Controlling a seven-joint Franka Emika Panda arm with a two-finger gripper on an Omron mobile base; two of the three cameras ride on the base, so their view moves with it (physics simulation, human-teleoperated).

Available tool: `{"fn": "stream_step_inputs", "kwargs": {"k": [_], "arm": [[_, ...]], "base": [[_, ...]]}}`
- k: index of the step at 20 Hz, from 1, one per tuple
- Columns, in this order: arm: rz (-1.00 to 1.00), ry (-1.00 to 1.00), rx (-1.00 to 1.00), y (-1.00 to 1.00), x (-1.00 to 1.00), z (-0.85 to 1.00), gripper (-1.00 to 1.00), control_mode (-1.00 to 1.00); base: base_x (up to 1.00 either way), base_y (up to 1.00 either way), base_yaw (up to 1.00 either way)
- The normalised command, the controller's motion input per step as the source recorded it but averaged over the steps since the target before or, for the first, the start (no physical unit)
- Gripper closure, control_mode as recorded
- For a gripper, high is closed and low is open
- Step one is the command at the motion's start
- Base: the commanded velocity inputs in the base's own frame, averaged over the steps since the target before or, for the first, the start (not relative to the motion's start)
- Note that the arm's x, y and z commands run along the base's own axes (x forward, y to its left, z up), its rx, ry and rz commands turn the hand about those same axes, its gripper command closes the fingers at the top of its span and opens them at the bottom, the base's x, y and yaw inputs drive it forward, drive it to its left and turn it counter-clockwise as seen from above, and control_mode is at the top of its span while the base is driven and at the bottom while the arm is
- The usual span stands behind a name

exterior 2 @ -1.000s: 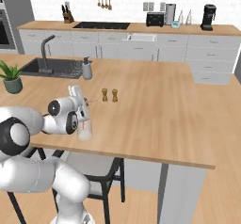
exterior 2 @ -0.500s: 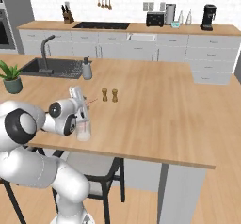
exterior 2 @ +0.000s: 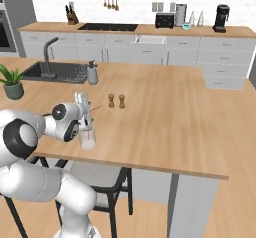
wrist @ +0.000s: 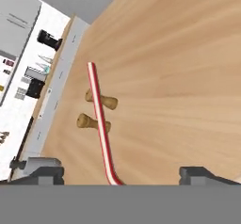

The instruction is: Take a straw from the drawer in front and place it inside the glass cup on the dining counter.

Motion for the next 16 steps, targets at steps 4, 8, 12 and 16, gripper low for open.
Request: {"fn": "stream_step_inputs", "kwargs": {"k": [4, 8, 12, 16], "arm": [[0.0, 0.2, 0.11, 0.0, -0.04, 0.53, -1.0, -1.0], [0.0, 0.17, 0.08, 0.0, -0.11, 0.59, -1.0, -1.0], [0.0, 0.2, 0.06, 0.0, 0.0, 0.67, -1.0, -1.0], [0.0, 0.21, 0.03, 0.0, -0.13, 0.75, -1.0, -1.0]], "base": [[0.0, 0.0, 0.0], [0.0, 0.0, 0.0], [0.0, 0.0, 0.0], [0.0, 0.0, 0.0]]}}
